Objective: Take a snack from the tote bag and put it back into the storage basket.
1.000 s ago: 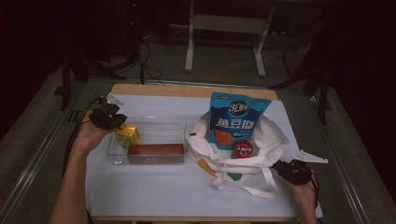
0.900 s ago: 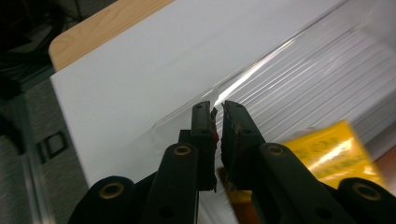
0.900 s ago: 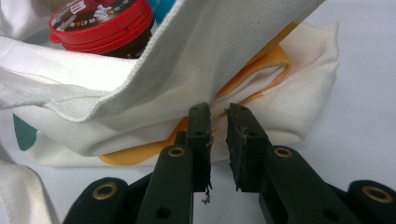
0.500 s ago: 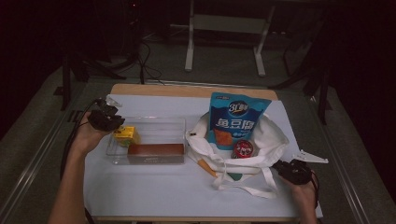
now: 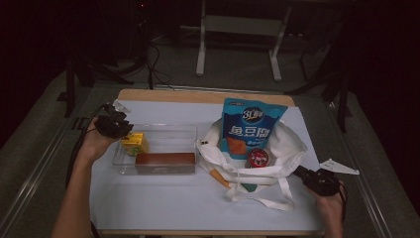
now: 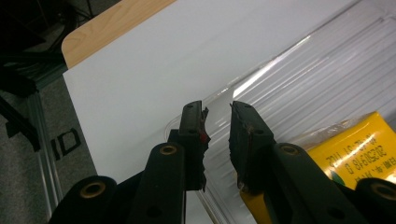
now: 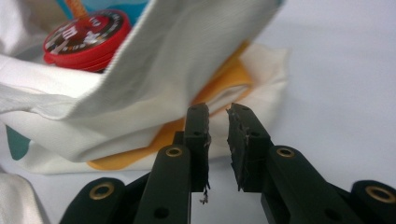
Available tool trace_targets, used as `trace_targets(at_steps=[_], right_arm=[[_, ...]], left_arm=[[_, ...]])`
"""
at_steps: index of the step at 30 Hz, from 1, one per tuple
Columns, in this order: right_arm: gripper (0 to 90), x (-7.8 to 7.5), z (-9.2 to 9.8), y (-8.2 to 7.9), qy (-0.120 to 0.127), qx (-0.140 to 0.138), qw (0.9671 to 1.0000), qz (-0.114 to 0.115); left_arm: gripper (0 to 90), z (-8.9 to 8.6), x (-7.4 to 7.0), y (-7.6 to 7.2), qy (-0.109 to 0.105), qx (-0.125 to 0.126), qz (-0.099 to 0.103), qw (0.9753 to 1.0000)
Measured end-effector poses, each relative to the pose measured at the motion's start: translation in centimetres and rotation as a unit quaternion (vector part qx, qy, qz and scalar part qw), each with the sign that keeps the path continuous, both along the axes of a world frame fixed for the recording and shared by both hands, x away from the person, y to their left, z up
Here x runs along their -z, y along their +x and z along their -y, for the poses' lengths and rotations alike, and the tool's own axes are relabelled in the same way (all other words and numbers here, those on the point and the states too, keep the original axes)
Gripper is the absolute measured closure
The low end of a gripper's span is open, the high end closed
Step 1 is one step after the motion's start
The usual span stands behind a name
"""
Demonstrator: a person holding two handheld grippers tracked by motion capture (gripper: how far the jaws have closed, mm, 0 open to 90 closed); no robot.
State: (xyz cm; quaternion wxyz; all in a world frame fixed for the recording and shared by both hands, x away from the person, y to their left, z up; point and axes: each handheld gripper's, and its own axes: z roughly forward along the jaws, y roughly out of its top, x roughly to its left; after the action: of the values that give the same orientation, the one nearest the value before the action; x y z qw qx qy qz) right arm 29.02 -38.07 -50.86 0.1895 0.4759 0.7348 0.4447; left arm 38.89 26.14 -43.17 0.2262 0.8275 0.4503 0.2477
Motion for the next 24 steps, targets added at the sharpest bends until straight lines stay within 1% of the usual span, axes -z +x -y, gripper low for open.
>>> trace_targets(at_steps=[2, 3, 4, 5, 6, 8, 10, 13, 14, 16, 19, 22, 24], right_arm=[[77.7, -0.4, 0.6, -0.3, 0.005, 0.009, 0.9999, 0.005], [77.7, -0.4, 0.6, -0.3, 0.005, 0.009, 0.9999, 0.005], [77.7, -0.6, 0.7, -0.4, 0.006, 0.012, 0.9999, 0.007], [77.8, -1.2, 1.1, -0.7, 0.005, 0.015, 0.9998, 0.015], [77.8, -1.3, 1.1, -0.8, 0.004, 0.016, 0.9997, 0.018], [77.8, -1.7, 1.2, -0.9, 0.003, 0.017, 0.9996, 0.024], [77.8, -2.1, 1.2, -1.1, 0.003, 0.017, 0.9994, 0.028], [78.1, -2.8, 1.1, -1.3, -0.002, 0.015, 0.9992, 0.038], [78.2, -3.0, 1.1, -1.3, -0.002, 0.014, 0.9991, 0.040], [78.2, -3.4, 1.0, -1.4, -0.005, 0.012, 0.9990, 0.043], [78.6, -3.4, 0.9, -1.3, -0.007, 0.011, 0.9990, 0.043], [79.2, -3.4, 0.8, -1.3, -0.009, 0.010, 0.9990, 0.042], [79.6, -3.6, 0.7, -1.3, -0.011, 0.009, 0.9988, 0.046]], left_arm=[[74.9, 0.0, -0.1, 0.0, -0.004, 0.004, 0.005, 1.0000], [74.8, 0.0, -0.1, 0.0, -0.004, 0.004, 0.005, 1.0000], [74.8, 0.0, -0.2, 0.0, -0.006, 0.002, 0.010, 0.9999], [74.4, 0.0, -0.3, 0.0, -0.013, 0.001, 0.015, 0.9998], [73.0, 0.0, -0.4, 0.1, -0.015, 0.003, 0.012, 0.9998], [72.0, 0.2, -0.4, 0.1, -0.005, 0.002, 0.015, 0.9999], [70.9, 0.3, -0.5, 0.0, -0.011, 0.001, 0.018, 0.9998], [70.4, 0.3, -0.6, -0.2, -0.014, 0.004, 0.023, 0.9996], [70.0, 0.2, -0.7, -0.3, -0.016, 0.005, 0.025, 0.9996], [68.0, 0.1, -0.9, -0.4, -0.029, 0.008, 0.028, 0.9992], [66.1, 0.1, -1.1, -0.7, -0.039, 0.012, 0.030, 0.9987], [63.1, 0.3, -1.3, -1.0, -0.049, 0.024, 0.032, 0.9980], [61.8, 0.5, -1.4, -1.2, -0.055, 0.031, 0.032, 0.9975]])
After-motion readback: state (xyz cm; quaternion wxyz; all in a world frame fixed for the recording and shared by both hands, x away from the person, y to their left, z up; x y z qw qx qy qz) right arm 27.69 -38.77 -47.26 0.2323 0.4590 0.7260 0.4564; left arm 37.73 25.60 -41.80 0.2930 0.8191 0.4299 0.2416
